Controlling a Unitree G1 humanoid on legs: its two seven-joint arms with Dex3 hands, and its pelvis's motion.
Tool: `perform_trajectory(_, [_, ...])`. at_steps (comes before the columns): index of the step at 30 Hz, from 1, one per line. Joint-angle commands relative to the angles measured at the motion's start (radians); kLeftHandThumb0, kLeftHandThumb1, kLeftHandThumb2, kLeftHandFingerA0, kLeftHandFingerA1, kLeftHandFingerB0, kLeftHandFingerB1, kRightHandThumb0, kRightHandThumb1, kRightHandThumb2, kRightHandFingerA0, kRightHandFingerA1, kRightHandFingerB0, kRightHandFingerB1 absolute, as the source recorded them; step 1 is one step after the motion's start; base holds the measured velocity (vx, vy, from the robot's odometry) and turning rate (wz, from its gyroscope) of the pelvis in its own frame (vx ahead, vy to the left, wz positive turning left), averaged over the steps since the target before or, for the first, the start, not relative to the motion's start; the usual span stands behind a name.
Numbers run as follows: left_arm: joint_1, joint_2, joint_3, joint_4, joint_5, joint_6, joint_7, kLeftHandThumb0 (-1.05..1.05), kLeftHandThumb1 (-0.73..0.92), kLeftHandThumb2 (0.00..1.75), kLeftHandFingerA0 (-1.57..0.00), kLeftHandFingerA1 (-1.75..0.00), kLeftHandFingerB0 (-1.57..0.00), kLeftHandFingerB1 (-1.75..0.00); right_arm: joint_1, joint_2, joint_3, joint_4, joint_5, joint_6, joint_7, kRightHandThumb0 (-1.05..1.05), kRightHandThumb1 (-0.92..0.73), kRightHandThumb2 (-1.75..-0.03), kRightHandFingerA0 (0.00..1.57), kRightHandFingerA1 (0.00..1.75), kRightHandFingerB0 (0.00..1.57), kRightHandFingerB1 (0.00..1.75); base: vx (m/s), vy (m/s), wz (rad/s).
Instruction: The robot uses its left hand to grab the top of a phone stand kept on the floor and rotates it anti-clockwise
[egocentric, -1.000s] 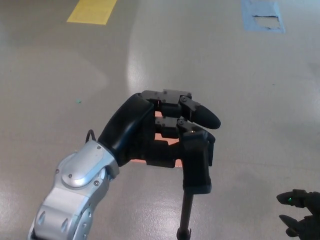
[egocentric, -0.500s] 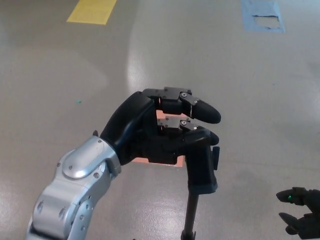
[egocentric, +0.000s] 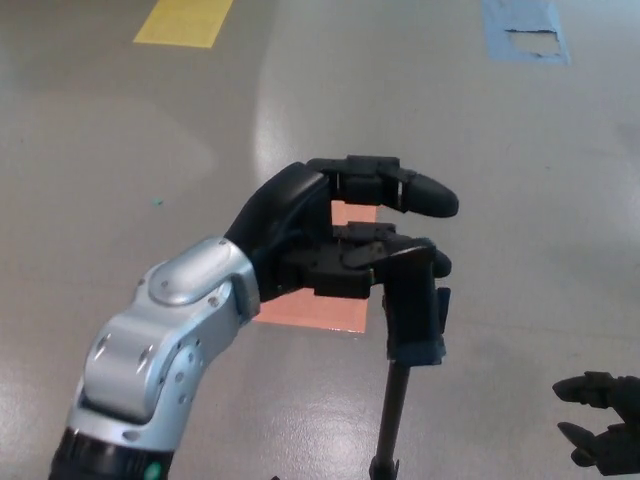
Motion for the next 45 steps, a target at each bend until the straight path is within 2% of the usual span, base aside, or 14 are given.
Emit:
perform_trajectory(1, [-0.127,-0.056,0.006,0.146,-0.031,0.210,0.052,-0.18,0.74,0.62,-1.08,-0.62,-0.91,-0.60,-0.020,-0.027,0.008,-0.013,-0.006,0.033,0.021,-0.59,-0.68,-0.90,0.49,0.53,0.06,0.35,0.00,0.000,0.00])
perform_trajectory(14, [-0.251,-0.062,0.001,0.286,-0.010,0.269,0.039,-0.20,0.74,0.63,-1.11,-0.65,-0.91,-0.62,-0.029,-0.028,0.032,-0.029,-0.025,0.050,0.013,-0.60,-0.68,-0.90,0.45,0.51,0.08,0.36,0.00,0.000,0.00])
perform_trajectory(15, [-0.260,-0.060,0.001,0.300,-0.010,0.276,0.035,-0.20,0.73,0.64,-1.11,-0.66,-0.91,-0.63,-0.029,-0.030,0.038,-0.036,-0.029,0.055,0.012,-0.54,-0.80,-0.64,0.53,0.39,0.12,0.24,0.00,0.000,0.00])
perform_trajectory(22, [-0.275,-0.056,0.009,0.337,-0.013,0.290,0.026,-0.19,0.72,0.68,-1.11,-0.69,-0.90,-0.66,-0.025,-0.035,0.042,-0.045,-0.026,0.051,0.019,-0.60,-0.68,-0.90,0.46,0.51,0.08,0.35,0.00,0.000,0.00])
perform_trajectory(25, [-0.277,-0.054,0.019,0.350,-0.022,0.295,0.016,-0.19,0.73,0.68,-1.10,-0.69,-0.88,-0.66,-0.023,-0.035,0.042,-0.044,-0.025,0.045,0.019,-0.54,-0.81,-0.65,0.52,0.39,0.12,0.25,0.00,0.000,0.00])
perform_trajectory(30, [-0.282,-0.053,0.031,0.364,-0.027,0.309,0.010,-0.20,0.73,0.68,-1.11,-0.68,-0.88,-0.66,-0.023,-0.035,0.042,-0.044,-0.024,0.046,0.021,-0.53,-0.81,-0.65,0.52,0.39,0.12,0.24,0.00,0.000,0.00])
perform_trajectory(31, [-0.280,-0.054,0.033,0.366,-0.029,0.310,0.009,-0.20,0.72,0.67,-1.11,-0.68,-0.89,-0.66,-0.022,-0.036,0.042,-0.047,-0.023,0.048,0.024,-0.61,-0.69,-0.89,0.46,0.51,0.08,0.34,0.00,0.000,0.00])
perform_trajectory(33, [-0.275,-0.054,0.036,0.364,-0.032,0.315,0.008,-0.20,0.72,0.67,-1.12,-0.67,-0.89,-0.65,-0.022,-0.035,0.045,-0.047,-0.027,0.051,0.021,-0.62,-0.69,-0.89,0.47,0.51,0.08,0.35,0.00,0.000,0.00])
perform_trajectory(34, [-0.272,-0.052,0.033,0.362,-0.030,0.309,0.005,-0.20,0.72,0.67,-1.11,-0.66,-0.89,-0.63,-0.022,-0.035,0.045,-0.046,-0.028,0.051,0.020,-0.54,-0.81,-0.65,0.53,0.39,0.12,0.25,0.00,0.000,0.00])
perform_trajectory(37, [-0.263,-0.046,0.021,0.355,-0.022,0.286,-0.007,-0.22,0.74,0.65,-1.10,-0.64,-0.88,-0.57,-0.022,-0.035,0.045,-0.044,-0.027,0.050,0.020,-0.53,-0.81,-0.65,0.53,0.39,0.12,0.25,0.00,0.000,0.00])
perform_trajectory(38, [-0.263,-0.040,0.017,0.354,-0.025,0.284,-0.021,-0.35,0.67,0.60,-0.81,-0.52,-0.59,-0.41,-0.021,-0.036,0.042,-0.045,-0.023,0.048,0.026,-0.53,-0.83,-0.64,0.53,0.39,0.11,0.26,0.00,0.000,0.00])
perform_trajectory(39, [-0.264,-0.036,0.015,0.354,-0.028,0.283,-0.031,-0.35,0.67,0.60,-0.81,-0.52,-0.59,-0.41,-0.020,-0.037,0.040,-0.046,-0.020,0.047,0.030,-0.53,-0.83,-0.64,0.53,0.39,0.11,0.26,0.00,0.000,0.00])
perform_trajectory(40, [-0.267,-0.019,-0.005,0.345,-0.026,0.281,-0.060,-0.66,0.50,0.77,-0.21,-0.44,-0.10,-0.36,-0.018,-0.038,0.030,-0.042,-0.007,0.040,0.044,-0.60,-0.68,-0.88,0.48,0.53,0.07,0.32,0.00,0.000,0.00])
perform_trajectory(45, [-0.264,0.029,-0.053,0.296,-0.033,0.262,-0.135,-0.81,0.50,0.86,0.00,-0.10,0.00,-0.05,-0.013,-0.045,0.025,-0.035,-0.005,0.010,0.054,-0.61,-0.68,-0.89,0.49,0.54,0.07,0.34,0.00,0.000,0.00])
